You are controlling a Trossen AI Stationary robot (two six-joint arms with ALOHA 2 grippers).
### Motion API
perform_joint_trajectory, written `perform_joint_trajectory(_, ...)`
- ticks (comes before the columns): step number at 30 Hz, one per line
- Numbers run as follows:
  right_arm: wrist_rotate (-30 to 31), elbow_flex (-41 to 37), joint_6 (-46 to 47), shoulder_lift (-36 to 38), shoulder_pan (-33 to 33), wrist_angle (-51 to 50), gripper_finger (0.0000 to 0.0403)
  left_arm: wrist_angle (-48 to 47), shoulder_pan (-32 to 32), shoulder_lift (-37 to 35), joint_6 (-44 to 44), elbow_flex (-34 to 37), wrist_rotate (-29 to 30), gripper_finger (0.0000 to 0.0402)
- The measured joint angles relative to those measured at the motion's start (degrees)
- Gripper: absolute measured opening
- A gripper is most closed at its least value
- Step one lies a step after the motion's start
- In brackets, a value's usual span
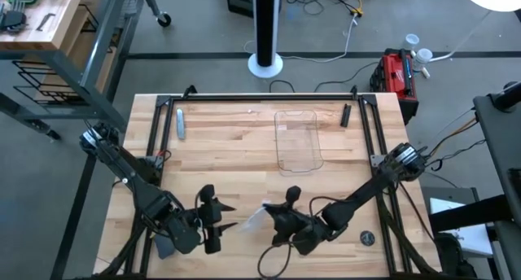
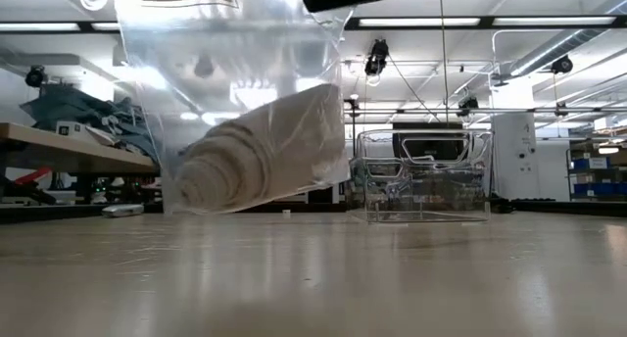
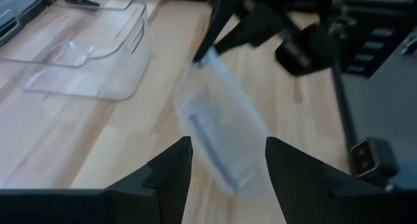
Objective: Roll bandage
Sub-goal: Close the transparent zip bag
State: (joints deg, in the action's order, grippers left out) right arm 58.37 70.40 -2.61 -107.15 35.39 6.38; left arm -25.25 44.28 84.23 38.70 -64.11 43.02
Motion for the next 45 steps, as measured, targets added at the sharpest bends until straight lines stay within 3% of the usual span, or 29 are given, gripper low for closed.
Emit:
perform_joint_trajectory(10, -1.8, 0.4, 0.0, -0.2, -1.1, 1.0, 0.0, 12.3, -3.0, 0.9, -3.7, 4.6, -0.1, 0.0207)
perform_joint_trajectory(16, -1.8, 0.4, 0.0, -0.2, -1.3, 1.4, 0.0, 19.1, -5.7, 3.2, -5.8, 6.8, -6.8, 0.021)
perform_joint_trajectory(21, -1.8, 0.4, 1.5, -0.2, -1.3, 1.4, 0.0, 20.7, -6.7, 4.9, -6.7, 6.8, -8.3, 0.0197)
perform_joint_trajectory(25, -1.9, 0.4, 2.3, -0.2, -1.3, 1.5, 0.0, 20.4, -6.7, 5.3, -8.5, 6.8, -7.8, 0.0162)
perform_joint_trajectory(29, -5.6, 0.4, 7.2, -0.1, -1.5, 1.6, 0.0003, 20.3, -6.6, 6.5, -13.9, 6.8, -4.0, 0.0056)
perform_joint_trajectory(31, -11.6, 0.4, 10.6, 0.1, -1.7, 1.6, 0.0014, 19.8, -6.0, 7.1, -16.1, 6.8, -1.6, 0.0016)
perform_joint_trajectory(36, -19.4, 0.4, 17.4, 1.5, -2.1, 0.5, 0.0063, 19.0, -4.3, 9.0, -19.7, 6.8, 1.2, 0.0002)
perform_joint_trajectory(41, -19.7, 0.5, 24.1, 4.0, -2.1, -7.1, 0.0119, 17.7, -2.8, 9.2, -24.0, 6.7, 6.0, 0.0001)
perform_joint_trajectory(45, -19.3, 0.4, 26.7, 5.5, -2.0, -12.3, 0.0157, 18.0, -1.2, 9.3, -36.9, 6.7, 7.5, 0.0)
